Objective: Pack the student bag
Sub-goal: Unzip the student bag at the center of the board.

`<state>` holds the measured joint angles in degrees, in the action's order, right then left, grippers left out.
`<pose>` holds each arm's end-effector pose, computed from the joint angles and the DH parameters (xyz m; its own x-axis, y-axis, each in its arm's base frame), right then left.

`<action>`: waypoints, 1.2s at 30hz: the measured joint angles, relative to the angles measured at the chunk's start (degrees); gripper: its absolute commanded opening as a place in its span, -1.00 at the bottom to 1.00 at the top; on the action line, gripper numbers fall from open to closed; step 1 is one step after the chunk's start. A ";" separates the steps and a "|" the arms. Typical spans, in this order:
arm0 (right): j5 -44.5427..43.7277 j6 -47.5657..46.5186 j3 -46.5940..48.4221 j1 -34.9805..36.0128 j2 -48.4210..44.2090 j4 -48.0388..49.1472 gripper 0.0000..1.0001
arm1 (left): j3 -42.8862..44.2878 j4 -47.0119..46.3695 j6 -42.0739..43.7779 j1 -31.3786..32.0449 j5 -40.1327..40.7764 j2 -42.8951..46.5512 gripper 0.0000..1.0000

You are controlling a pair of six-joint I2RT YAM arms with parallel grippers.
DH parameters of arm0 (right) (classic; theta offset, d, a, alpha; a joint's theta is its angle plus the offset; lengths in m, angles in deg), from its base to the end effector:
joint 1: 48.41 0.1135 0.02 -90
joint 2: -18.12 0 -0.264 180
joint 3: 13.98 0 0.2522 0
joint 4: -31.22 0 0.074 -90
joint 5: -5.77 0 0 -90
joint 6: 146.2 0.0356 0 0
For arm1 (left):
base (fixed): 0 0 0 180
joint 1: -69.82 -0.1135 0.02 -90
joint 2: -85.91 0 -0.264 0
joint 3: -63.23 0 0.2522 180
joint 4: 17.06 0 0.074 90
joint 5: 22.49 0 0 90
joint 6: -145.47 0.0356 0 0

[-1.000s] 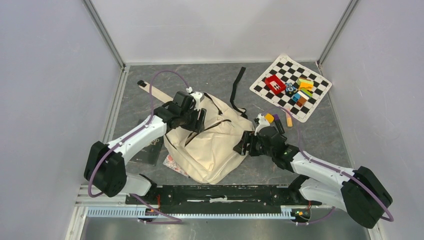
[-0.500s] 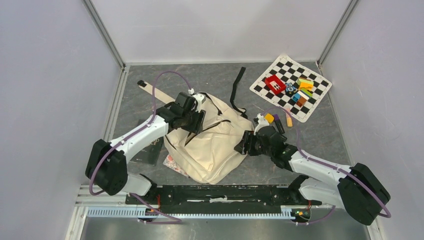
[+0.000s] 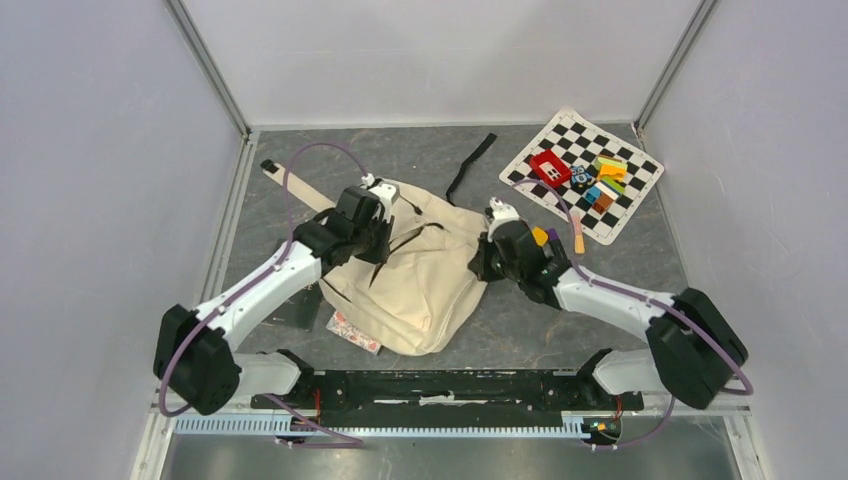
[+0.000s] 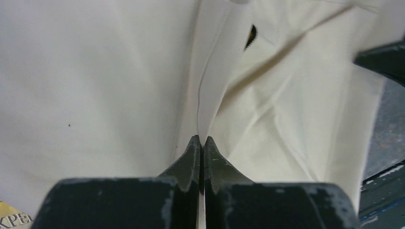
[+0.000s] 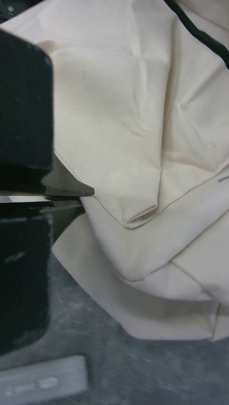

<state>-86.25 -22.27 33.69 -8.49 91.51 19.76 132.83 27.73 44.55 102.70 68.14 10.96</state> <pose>0.1995 0.1653 0.1908 -0.7305 0.1161 -0.6730 -0.2555 0.8674 0.4271 0.2293 -0.1478 0.2608 -0.7347 0.2494 -0.6309 0.4051 0.9073 -0.1131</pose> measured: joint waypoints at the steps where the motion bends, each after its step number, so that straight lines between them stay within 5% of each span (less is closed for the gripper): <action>1: -0.70 -1.86 2.82 -0.26 2.32 -0.55 -1.00 | 0.00 0.15 -0.70 -0.02 -0.74 1.44 -0.96; 9: -4.02 -13.55 22.75 -3.45 21.33 -2.67 -0.99 | -4.04 -1.53 -9.35 -0.28 -6.51 7.48 -0.96; 17: -3.45 -19.41 36.52 -5.35 29.29 -8.02 0.33 | -8.61 -4.68 -16.55 -0.28 -2.43 8.46 -0.96; 21: -4.11 -21.09 36.20 -5.44 25.88 -9.66 0.71 | -14.97 -8.48 -21.79 -0.28 0.48 11.10 -0.96; 26: -5.31 -22.10 33.73 -2.34 19.50 -12.66 0.83 | -22.67 -14.10 -29.64 -0.28 3.15 16.31 -0.96; 36: -8.72 -20.24 32.98 17.03 16.61 -16.63 0.82 | -27.91 -19.30 -37.64 -0.28 4.13 20.65 -0.96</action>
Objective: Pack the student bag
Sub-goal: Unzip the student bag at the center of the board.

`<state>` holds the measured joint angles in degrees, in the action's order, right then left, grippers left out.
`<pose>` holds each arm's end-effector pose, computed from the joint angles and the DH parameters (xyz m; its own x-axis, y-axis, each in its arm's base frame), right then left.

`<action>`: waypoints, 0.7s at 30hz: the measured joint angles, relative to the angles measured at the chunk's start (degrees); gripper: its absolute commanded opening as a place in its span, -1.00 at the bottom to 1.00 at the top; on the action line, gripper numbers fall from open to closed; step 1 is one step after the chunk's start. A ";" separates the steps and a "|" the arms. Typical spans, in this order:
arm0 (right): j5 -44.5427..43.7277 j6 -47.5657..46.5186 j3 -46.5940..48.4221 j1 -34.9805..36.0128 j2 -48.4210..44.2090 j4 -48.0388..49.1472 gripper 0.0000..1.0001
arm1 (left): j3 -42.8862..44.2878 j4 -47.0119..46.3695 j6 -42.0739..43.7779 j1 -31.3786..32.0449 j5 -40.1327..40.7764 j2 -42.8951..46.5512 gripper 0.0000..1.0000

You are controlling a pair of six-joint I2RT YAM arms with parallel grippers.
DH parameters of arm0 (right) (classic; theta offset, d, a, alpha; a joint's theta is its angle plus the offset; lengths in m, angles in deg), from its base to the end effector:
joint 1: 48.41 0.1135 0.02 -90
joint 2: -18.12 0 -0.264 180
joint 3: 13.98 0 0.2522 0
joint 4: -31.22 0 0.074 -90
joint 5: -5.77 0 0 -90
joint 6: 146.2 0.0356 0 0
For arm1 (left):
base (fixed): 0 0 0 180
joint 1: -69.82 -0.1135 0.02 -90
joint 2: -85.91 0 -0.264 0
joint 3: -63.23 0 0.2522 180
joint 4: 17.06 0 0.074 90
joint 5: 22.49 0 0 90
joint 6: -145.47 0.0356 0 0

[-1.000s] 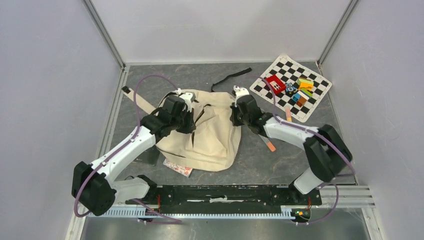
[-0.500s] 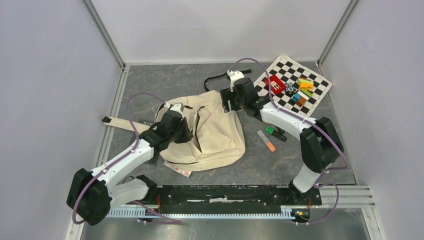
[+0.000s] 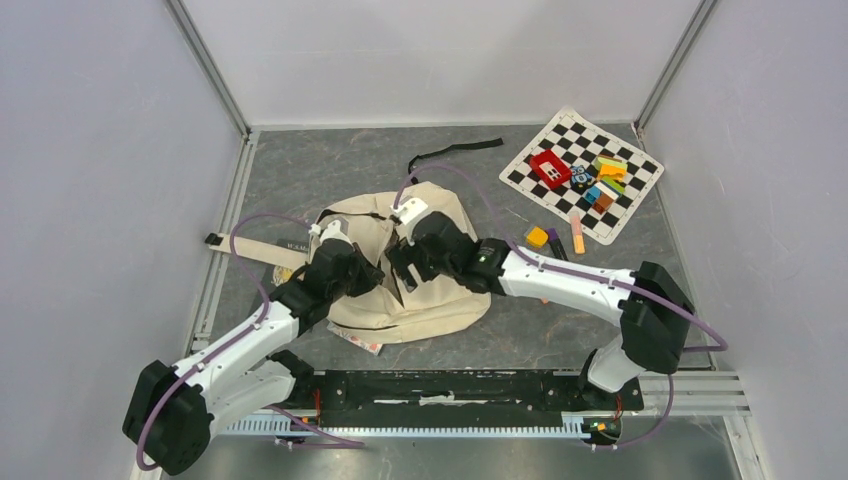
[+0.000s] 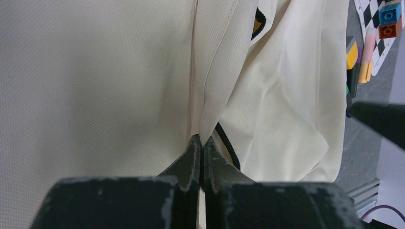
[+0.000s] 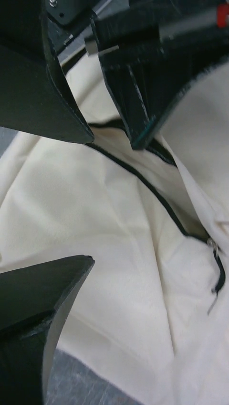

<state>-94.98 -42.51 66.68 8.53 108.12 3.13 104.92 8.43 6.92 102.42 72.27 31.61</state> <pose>0.1994 0.2942 0.2703 -0.4979 -0.3387 -0.7984 -0.6430 0.7619 0.0778 0.1686 -0.1043 0.2053 -0.7053 -0.4356 -0.5593 -0.0706 0.8282 -0.5559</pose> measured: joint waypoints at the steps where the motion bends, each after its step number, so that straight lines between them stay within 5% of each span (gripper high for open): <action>1: -0.48 0.55 0.02 1.49 0.20 -0.15 0.82 | -0.24 -0.26 -0.31 0.00 0.00 0.13 -0.96; 21: -11.19 4.55 6.08 8.48 12.28 -5.53 0.90 | -2.67 -3.28 -3.69 0.00 -0.17 1.77 -0.96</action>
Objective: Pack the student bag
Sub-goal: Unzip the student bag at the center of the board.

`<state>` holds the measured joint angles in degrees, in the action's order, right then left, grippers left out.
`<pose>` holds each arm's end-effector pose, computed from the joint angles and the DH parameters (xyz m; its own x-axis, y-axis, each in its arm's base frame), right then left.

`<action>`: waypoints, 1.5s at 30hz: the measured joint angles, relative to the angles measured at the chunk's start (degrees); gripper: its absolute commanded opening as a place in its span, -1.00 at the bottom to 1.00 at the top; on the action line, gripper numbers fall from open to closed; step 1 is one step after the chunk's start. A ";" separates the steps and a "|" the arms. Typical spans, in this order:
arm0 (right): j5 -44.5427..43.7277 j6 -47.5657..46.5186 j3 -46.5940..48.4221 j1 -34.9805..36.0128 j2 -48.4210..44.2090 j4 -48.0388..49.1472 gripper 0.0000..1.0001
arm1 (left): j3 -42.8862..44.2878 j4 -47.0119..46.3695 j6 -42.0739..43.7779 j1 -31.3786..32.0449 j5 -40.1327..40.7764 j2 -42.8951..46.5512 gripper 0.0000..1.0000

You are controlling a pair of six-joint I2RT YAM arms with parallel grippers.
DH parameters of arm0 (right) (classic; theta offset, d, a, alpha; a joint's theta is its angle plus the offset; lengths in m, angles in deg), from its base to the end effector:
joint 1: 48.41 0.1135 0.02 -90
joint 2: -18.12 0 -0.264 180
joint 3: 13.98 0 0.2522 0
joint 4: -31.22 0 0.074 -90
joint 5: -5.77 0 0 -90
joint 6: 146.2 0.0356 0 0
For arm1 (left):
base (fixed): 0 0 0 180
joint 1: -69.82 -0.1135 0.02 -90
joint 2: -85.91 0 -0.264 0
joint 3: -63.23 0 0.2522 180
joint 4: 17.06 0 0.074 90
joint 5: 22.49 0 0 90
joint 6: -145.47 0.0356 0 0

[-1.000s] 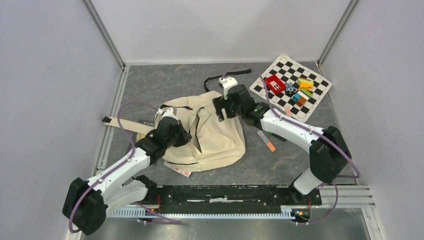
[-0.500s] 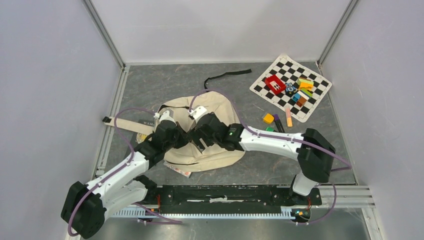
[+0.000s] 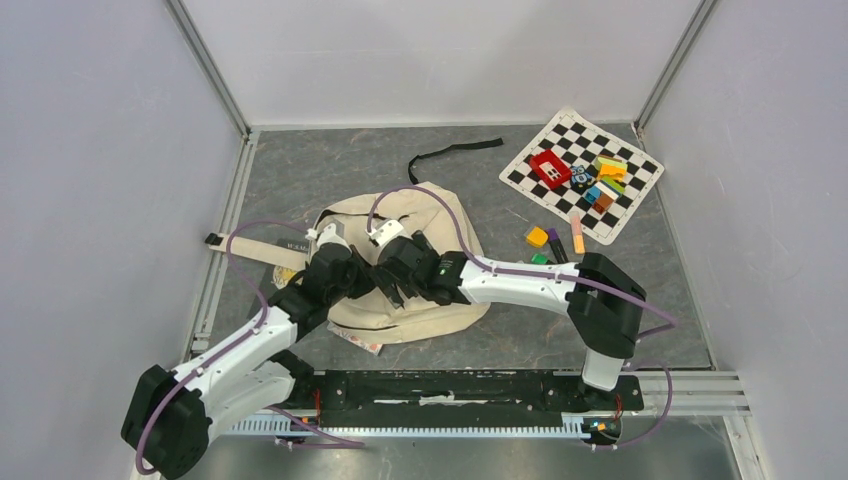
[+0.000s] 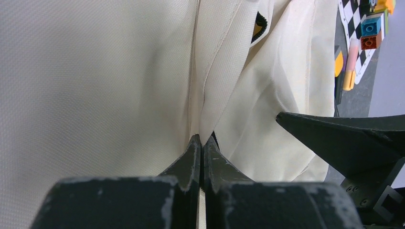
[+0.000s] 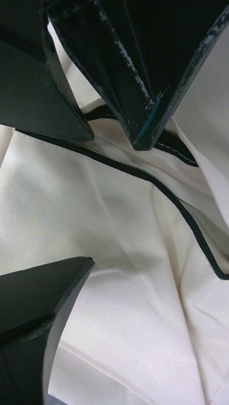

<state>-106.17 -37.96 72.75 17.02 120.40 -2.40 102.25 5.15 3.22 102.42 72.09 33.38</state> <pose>0.1739 0.3483 0.2229 -0.5311 -0.4633 -0.7095 -0.6063 0.7927 -0.0639 0.1646 -0.1019 0.2002 -0.6826 -0.4990 -0.5339 -0.0935 0.7842 -0.6134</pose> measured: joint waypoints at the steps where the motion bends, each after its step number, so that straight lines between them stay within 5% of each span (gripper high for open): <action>1: -0.17 0.22 0.07 0.09 0.22 0.02 0.92 | -0.22 -0.02 -0.04 -0.09 0.04 0.11 -0.96; 10: -3.82 1.44 0.07 0.26 1.86 0.28 0.77 | -1.38 0.02 -0.66 -0.13 1.22 1.03 -0.96; 18: -14.78 1.27 -1.33 1.07 1.97 0.50 -0.50 | -2.47 -0.96 -2.97 -0.11 1.57 2.60 -0.96; 22: -18.10 1.05 -2.54 1.11 -0.57 0.61 -0.89 | -3.02 -1.29 -3.72 -0.11 2.82 2.56 -0.96; 25: -19.19 1.42 -2.67 1.16 -3.30 1.07 -1.00 | -3.02 -1.29 -3.85 -0.09 3.72 2.08 -0.96; 38: -19.10 7.69 -16.98 1.22 -16.65 13.35 -0.95 | -3.15 -1.31 -5.27 0.74 5.92 0.57 -0.96; 40: -19.06 7.89 -16.98 1.22 -16.65 13.73 -0.52 | -3.04 -1.33 -4.87 0.74 5.81 0.09 -0.96; 43: -18.53 6.49 -16.98 1.16 -16.94 14.08 0.39 | -2.01 -0.83 -2.64 0.70 5.77 -1.16 -0.96; 45: -18.03 4.83 -16.85 1.01 -17.59 13.49 0.67 | -1.22 -0.11 -0.85 0.55 5.75 -1.88 -0.96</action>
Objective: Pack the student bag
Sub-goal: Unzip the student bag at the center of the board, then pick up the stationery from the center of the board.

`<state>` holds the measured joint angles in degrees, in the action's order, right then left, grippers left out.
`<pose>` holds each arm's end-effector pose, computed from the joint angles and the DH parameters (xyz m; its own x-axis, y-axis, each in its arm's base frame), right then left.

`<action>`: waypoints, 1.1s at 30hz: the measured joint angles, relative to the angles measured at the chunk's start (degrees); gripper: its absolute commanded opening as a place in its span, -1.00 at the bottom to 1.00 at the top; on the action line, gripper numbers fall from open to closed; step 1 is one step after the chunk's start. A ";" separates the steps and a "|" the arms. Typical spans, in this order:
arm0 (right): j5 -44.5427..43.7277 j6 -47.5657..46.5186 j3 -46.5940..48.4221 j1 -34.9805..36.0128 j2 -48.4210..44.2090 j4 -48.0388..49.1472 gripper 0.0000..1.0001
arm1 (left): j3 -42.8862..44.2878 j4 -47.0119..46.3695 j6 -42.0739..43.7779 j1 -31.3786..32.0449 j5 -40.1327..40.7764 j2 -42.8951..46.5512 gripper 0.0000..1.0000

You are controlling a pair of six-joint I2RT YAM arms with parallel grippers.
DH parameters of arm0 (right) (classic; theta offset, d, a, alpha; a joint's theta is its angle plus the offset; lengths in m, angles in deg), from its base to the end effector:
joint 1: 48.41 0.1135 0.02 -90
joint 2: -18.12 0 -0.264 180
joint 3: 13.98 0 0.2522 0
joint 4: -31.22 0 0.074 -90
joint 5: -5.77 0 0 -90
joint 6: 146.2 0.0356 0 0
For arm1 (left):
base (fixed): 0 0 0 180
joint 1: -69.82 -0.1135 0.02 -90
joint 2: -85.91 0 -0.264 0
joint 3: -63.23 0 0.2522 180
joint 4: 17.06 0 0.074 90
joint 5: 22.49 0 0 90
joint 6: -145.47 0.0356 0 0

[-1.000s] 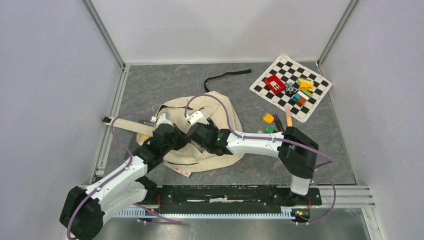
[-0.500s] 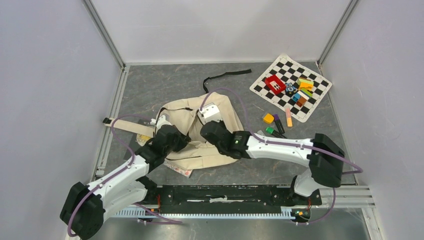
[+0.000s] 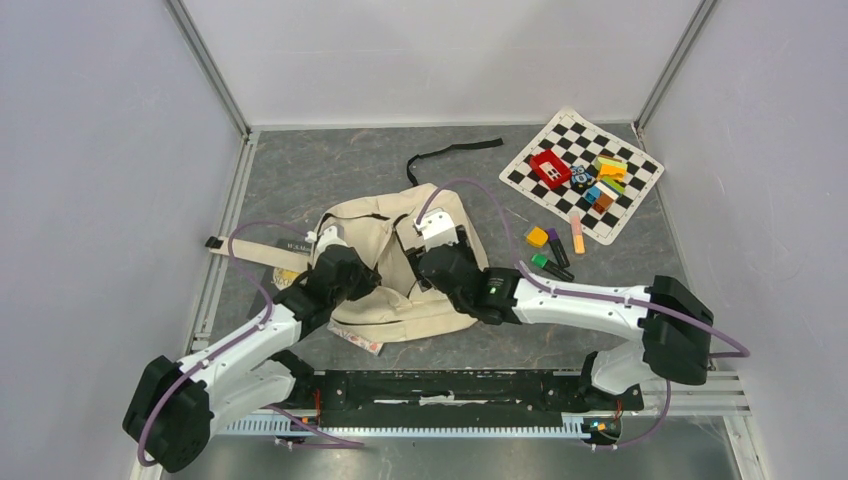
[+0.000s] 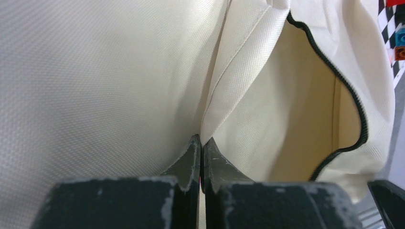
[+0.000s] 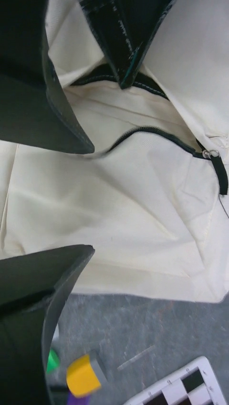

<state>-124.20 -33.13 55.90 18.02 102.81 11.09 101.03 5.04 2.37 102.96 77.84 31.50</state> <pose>0.1499 0.2864 0.2539 -0.4034 -0.1737 -0.8984 -0.3628 0.9317 -0.0173 0.1652 -0.1002 0.1879 -0.6508 -0.5146 -0.5582 -0.1662 0.8139 -0.5567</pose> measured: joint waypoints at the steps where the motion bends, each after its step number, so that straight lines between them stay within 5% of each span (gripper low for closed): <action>1: 0.35 -1.27 0.20 -0.13 -0.50 -0.68 0.75 | 0.35 0.37 0.85 -0.07 -0.04 -0.28 -0.96; 9: 5.64 -6.75 2.69 -5.86 -7.08 -10.14 0.84 | 0.66 0.72 3.02 -0.07 -1.36 0.09 -0.96; 18: 15.76 -9.25 -10.01 -25.99 -20.31 -16.68 0.62 | -1.81 0.13 2.86 -0.07 -1.77 4.44 -0.96; 26: 28.44 -11.72 -19.04 -41.40 -19.74 -18.60 0.39 | -3.50 -1.20 2.86 -0.28 -3.04 5.81 -0.96; 33: 34.53 -13.79 -21.66 -47.21 -16.94 -17.99 0.30 | -3.58 -1.68 2.84 -0.33 -3.69 5.77 -0.96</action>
<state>-89.66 -46.92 34.24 -29.19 85.87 -6.90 97.44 3.36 5.21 102.64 74.15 37.27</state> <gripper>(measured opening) 0.657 0.040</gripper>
